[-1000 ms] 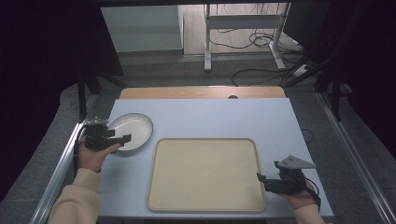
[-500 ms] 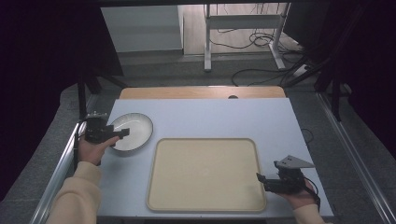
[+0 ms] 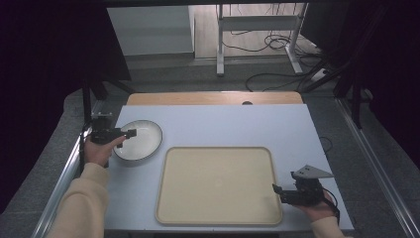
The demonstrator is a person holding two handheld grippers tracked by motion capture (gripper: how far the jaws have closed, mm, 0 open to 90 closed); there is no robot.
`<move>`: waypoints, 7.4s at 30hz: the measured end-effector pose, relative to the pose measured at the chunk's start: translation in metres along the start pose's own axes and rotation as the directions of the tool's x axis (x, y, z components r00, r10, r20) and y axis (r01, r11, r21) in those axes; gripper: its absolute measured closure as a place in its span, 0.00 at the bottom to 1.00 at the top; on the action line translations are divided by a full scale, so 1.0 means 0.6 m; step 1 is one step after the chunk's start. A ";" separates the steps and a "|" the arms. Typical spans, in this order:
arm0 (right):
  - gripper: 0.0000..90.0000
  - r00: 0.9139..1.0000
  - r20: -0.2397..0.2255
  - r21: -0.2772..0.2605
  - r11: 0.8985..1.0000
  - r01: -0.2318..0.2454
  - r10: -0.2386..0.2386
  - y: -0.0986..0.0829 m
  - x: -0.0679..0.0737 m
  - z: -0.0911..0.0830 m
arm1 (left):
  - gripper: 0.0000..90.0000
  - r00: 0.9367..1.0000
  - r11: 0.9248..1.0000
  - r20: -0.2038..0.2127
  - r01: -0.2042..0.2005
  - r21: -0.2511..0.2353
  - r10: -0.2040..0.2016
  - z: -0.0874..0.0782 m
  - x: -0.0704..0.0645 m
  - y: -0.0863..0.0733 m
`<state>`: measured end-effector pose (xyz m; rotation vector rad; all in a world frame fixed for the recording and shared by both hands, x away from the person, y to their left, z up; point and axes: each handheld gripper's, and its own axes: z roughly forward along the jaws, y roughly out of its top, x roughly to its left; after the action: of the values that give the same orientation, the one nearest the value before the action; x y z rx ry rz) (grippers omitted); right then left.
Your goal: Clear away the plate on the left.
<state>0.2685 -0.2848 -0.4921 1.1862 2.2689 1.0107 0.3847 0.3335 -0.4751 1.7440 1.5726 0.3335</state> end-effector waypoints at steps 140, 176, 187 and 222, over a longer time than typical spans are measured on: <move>0.19 0.997 0.017 -0.001 0.998 -0.069 0.069 -0.009 -0.028 -0.009 | 0.93 0.994 0.992 0.046 0.098 -0.082 -0.094 -0.009 0.061 -0.008; 0.19 0.997 0.013 -0.022 0.997 -0.073 0.073 -0.007 -0.029 -0.017 | 0.92 0.971 0.956 0.200 0.178 -0.234 -0.131 -0.125 0.000 -0.031; 0.19 0.997 0.018 -0.025 0.997 -0.071 0.071 -0.004 -0.028 -0.014 | 0.93 0.966 0.960 0.231 0.166 -0.226 -0.112 -0.128 -0.030 -0.040; 0.19 0.998 0.022 -0.027 0.998 -0.064 0.064 -0.004 -0.024 -0.014 | 0.92 0.941 0.985 0.338 0.066 -0.157 -0.009 -0.084 -0.146 -0.046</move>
<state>0.2702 -0.3014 -0.4880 1.2601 2.2056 1.0420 0.3138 0.2684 -0.4344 1.5456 1.2907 0.1328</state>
